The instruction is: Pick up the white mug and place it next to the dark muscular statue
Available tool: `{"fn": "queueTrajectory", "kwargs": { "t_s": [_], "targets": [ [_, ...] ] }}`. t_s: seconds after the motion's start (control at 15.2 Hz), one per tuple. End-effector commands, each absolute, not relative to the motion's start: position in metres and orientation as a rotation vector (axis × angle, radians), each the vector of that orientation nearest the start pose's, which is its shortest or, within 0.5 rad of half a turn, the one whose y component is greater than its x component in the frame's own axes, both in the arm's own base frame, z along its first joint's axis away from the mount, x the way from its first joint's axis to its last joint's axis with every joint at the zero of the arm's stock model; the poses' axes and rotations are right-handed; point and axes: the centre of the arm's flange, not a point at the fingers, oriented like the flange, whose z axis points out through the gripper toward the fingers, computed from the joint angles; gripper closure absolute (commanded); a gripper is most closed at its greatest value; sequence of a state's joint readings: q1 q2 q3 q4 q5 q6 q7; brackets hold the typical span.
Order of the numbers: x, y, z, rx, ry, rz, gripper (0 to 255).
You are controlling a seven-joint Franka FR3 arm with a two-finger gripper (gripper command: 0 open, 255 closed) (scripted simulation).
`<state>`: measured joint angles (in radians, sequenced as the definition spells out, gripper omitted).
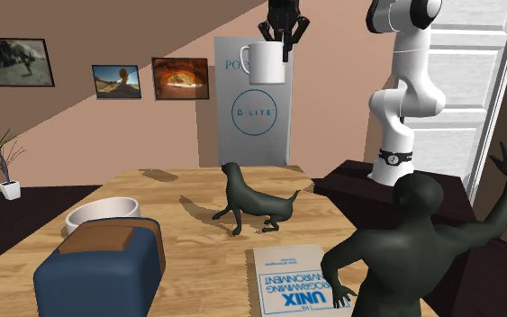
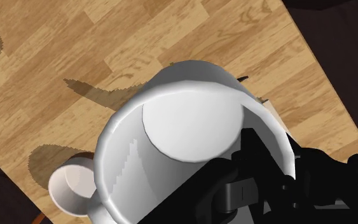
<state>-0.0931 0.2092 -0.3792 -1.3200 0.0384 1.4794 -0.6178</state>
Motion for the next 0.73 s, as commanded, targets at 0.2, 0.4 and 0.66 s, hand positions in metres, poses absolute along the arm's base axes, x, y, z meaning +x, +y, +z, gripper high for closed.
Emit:
{"fn": "queueTrajectory", "kwargs": {
  "t_s": [0.2, 0.4, 0.66],
  "targets": [
    [0.569, -0.179, 0.621, -3.147, -0.241, 0.079, 255],
    [0.578, -0.141, 0.621, -3.147, -0.241, 0.079, 255],
    [0.590, -0.089, 0.621, -3.147, -0.241, 0.079, 255]
  ]
}}
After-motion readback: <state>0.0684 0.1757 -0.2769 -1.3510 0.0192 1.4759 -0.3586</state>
